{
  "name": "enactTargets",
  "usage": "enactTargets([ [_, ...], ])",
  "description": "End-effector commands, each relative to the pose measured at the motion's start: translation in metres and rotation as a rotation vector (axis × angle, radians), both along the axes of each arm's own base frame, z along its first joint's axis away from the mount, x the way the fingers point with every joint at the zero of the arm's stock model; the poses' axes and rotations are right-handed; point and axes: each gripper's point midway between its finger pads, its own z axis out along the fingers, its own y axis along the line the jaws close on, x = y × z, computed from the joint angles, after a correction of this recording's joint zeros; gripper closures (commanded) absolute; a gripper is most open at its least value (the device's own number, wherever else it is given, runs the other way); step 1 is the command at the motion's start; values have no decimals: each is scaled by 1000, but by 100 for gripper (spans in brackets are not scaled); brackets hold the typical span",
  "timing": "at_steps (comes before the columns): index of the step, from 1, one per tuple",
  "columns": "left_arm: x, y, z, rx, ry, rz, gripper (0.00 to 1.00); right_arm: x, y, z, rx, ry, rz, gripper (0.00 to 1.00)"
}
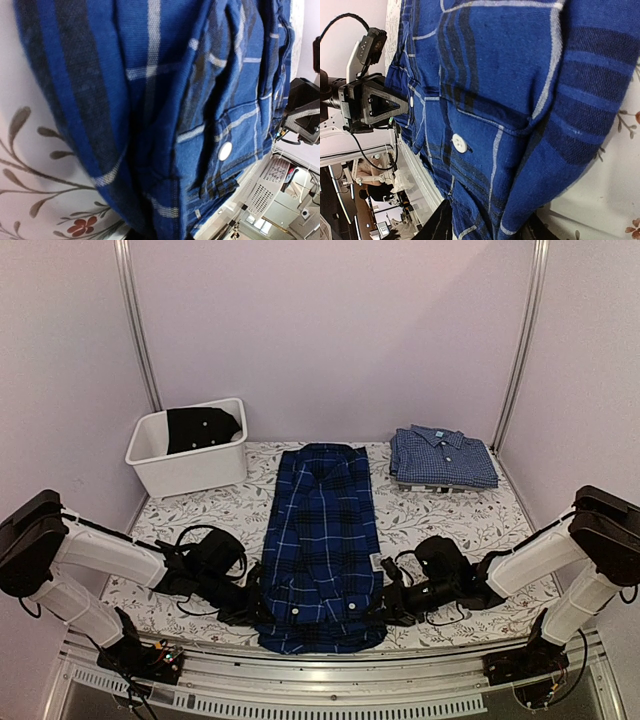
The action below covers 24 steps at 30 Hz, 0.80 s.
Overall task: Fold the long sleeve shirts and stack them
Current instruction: Pick up the rectangle-folded shirt from the center of the board.
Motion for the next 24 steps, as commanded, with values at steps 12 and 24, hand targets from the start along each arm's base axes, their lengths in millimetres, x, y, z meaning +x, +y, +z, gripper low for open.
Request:
enactTargets([
  [12,-7,-3,13,37,-34,-52,97,-1,-2,-1,-23,-3,-11,100],
  [24,58,-19,83,-47,-216,-30,100,45,26,73,84,-138,-46,100],
])
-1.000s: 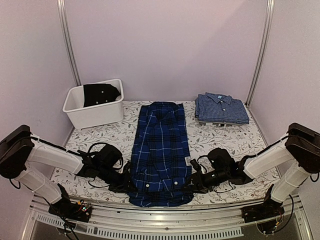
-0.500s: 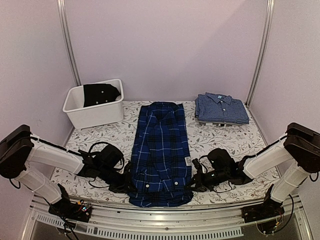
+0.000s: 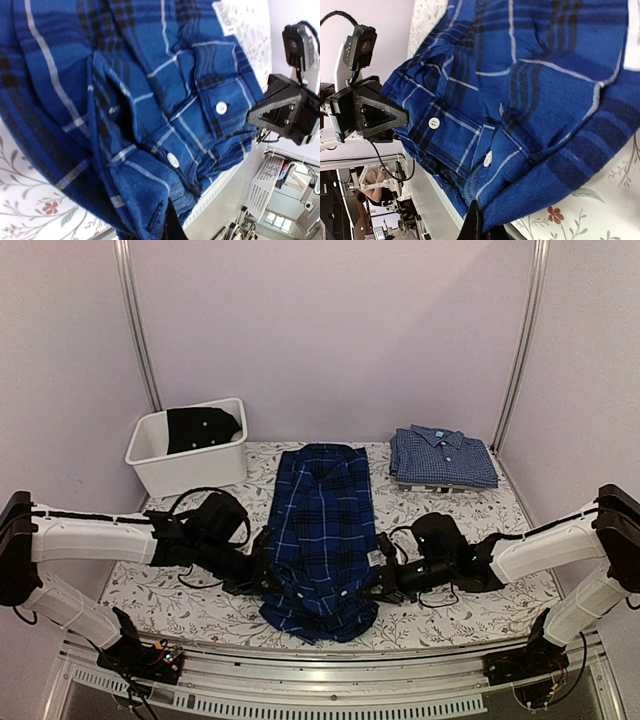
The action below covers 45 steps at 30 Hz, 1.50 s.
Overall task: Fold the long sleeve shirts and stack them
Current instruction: Pick up the rectangle-folded shirt from the center of the board, then fold the rectangle-folded shirt at the center of the board, then move the 2/3-rectangle-folded shirt to the center of the board.
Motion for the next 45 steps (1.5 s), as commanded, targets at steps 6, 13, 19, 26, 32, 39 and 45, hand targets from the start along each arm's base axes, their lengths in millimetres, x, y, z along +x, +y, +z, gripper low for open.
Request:
enactTargets([
  [6,115,12,38,-59,-177,91,100,98,16,62,89,-185,-121,100],
  [13,227,20,28,-73,-268,230,100,198,14,46,86,-228,-255,100],
  [19,281,10,-7,-26,-271,272,100,248,15,-11,16,-175,-309,100],
  [26,257,17,-64,48,-168,281,100,242,12,-56,-70,-112,-283,100],
  [32,213,7,-70,66,-134,260,100,211,2,-60,-119,-92,-265,100],
  [39,133,1,-51,31,-118,249,100,139,-15,-59,-166,-70,-207,100],
  [45,87,18,-38,46,-119,272,100,99,-28,-37,-146,-73,-212,100],
])
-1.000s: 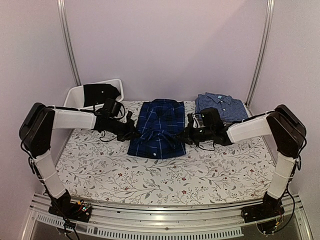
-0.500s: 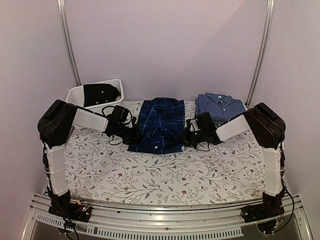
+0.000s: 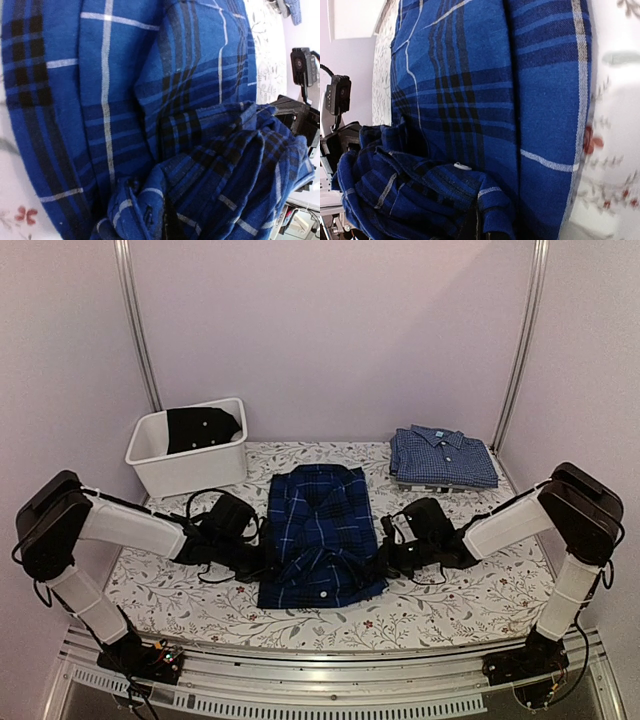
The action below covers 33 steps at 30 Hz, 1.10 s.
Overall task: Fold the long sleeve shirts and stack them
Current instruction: Move the 2/3-rectangle-folded shirt to the center of the board, then smooth out the 2/3-rectangle-folded shirt at the center of the board.
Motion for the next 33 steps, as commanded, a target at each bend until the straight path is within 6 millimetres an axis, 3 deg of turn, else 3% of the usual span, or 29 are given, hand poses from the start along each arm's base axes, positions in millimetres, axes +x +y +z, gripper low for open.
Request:
enactTargets([
  [1,-11,21,10,24,-5,83,100,-19,-18,9,-24,10,-41,100],
  [7,-12,31,20,73,-30,81,100,-10,-18,43,11,-50,-68,100],
  [10,-5,30,22,78,-37,82,100,-4,-14,48,16,-68,-68,100],
  [22,21,31,22,87,-64,94,97,25,-8,37,1,-70,-107,100],
  [33,38,19,24,66,-82,60,97,23,-16,26,-19,-56,-134,100],
])
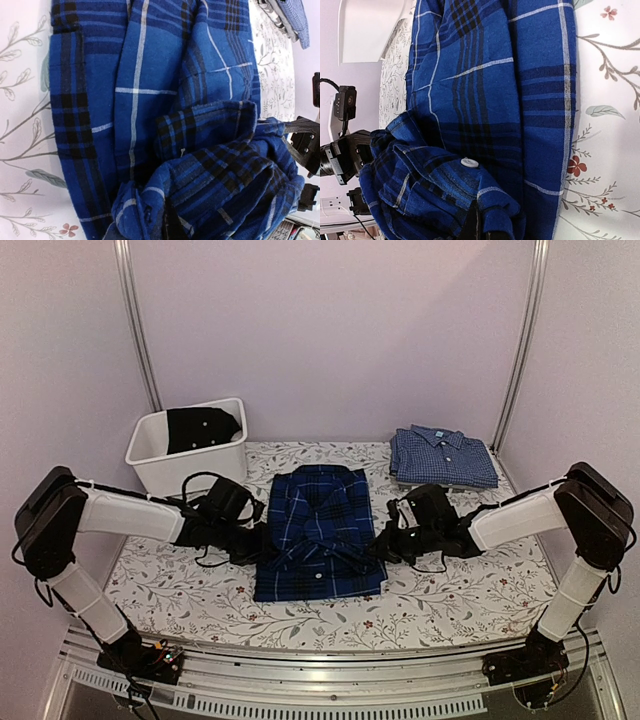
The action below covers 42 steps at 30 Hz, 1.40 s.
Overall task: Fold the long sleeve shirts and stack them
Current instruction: Smooth out the 2/3-rectangle-folded shirt at the center of the board.
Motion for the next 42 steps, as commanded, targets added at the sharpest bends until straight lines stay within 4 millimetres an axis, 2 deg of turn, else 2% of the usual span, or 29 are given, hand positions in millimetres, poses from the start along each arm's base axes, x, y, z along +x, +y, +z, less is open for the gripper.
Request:
enactTargets([
  [1,15,-3,7,-2,-36,-5,97,8,-9,-7,-19,-8,-48,100],
  [7,20,-5,4,9,-31,-7,96,9,-10,-7,-16,-12,-55,100],
  [11,22,-5,1,13,-25,-9,93,9,-9,-6,-15,-15,-53,94],
  [14,26,-3,4,15,-34,-8,81,11,-10,0,-12,-28,-57,86],
  [17,32,-2,14,16,-64,-5,55,13,-12,8,-13,-46,-66,76],
  [21,44,3,37,14,-128,-2,32,16,-17,24,-32,-90,-87,58],
  [25,52,15,61,25,-199,16,15,19,-27,42,-88,-159,-117,37],
  [28,55,26,79,31,-252,24,10,19,-27,62,-127,-231,-109,28],
  [31,52,36,92,49,-289,33,10,15,-17,77,-161,-296,-75,26],
  [34,40,38,98,39,-284,23,18,2,0,82,-213,-351,-12,28],
  [38,5,26,94,10,-266,-72,43,-23,27,85,-254,-407,93,36],
  [42,-38,5,82,-7,-224,-190,64,-50,53,76,-258,-409,211,50],
])
